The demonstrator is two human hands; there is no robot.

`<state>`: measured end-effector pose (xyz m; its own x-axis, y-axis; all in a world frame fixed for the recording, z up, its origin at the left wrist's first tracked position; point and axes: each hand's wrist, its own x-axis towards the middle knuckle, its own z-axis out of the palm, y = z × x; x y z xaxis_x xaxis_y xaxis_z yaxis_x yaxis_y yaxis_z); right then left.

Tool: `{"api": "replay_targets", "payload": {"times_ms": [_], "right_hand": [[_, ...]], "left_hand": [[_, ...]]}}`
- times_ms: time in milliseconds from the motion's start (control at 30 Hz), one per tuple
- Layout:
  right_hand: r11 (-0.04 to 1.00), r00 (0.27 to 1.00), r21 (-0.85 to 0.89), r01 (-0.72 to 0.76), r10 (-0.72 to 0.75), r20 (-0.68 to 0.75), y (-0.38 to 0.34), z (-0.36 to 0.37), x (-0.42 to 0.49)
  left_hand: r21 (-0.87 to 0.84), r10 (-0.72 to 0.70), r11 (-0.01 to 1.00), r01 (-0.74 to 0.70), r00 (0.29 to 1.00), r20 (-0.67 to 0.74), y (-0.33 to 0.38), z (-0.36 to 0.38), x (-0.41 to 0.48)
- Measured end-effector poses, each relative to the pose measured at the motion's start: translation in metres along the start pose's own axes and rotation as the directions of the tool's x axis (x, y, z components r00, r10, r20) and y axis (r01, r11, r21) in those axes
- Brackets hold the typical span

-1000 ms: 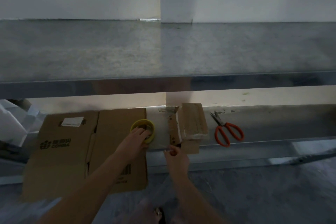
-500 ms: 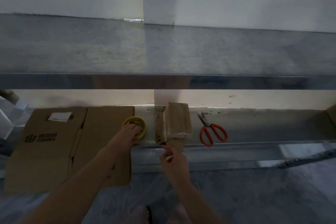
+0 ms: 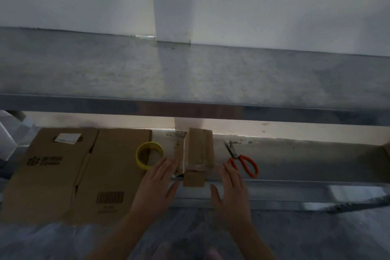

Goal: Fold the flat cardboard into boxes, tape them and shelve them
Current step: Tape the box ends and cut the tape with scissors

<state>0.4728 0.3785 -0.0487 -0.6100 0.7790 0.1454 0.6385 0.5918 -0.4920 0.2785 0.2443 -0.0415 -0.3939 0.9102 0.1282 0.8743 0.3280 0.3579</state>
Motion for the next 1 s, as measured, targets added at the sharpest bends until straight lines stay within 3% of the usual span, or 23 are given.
{"api": "replay_targets", "payload": {"times_ms": [133,267,400,533,667,767,1000], "right_hand": [[0.998,0.994,0.065,-0.002,-0.005,0.105,0.006,0.004,0.015],[0.960,0.975,0.250,-0.127,0.076,0.207,0.002,0.011,0.026],[0.862,0.950,0.439,-0.251,0.132,0.284,0.001,0.015,0.034],[0.802,0.955,0.533,-0.271,0.156,0.251,0.005,0.011,0.036],[0.802,0.955,0.532,-0.272,0.159,0.249,0.025,0.005,0.036],[0.817,0.959,0.516,-0.255,0.145,0.245,0.036,0.003,0.035],[0.895,0.986,0.418,-0.153,0.106,0.132,0.034,0.002,0.049]], "left_hand": [[-0.096,-0.048,0.994,0.041,0.997,-0.068,0.033,0.004,-0.003],[-0.110,-0.154,0.984,0.144,0.983,-0.097,0.046,0.016,0.009],[-0.212,-0.288,0.937,0.277,0.957,-0.022,0.054,0.025,0.021],[-0.464,-0.407,0.806,0.368,0.913,0.018,0.066,0.031,0.025],[-0.536,-0.394,0.751,0.386,0.913,0.105,0.072,0.037,0.029],[-0.475,-0.346,0.802,0.362,0.930,0.123,0.071,0.041,0.036],[-0.315,-0.278,0.910,0.269,0.960,0.015,0.059,0.046,0.057]]}}
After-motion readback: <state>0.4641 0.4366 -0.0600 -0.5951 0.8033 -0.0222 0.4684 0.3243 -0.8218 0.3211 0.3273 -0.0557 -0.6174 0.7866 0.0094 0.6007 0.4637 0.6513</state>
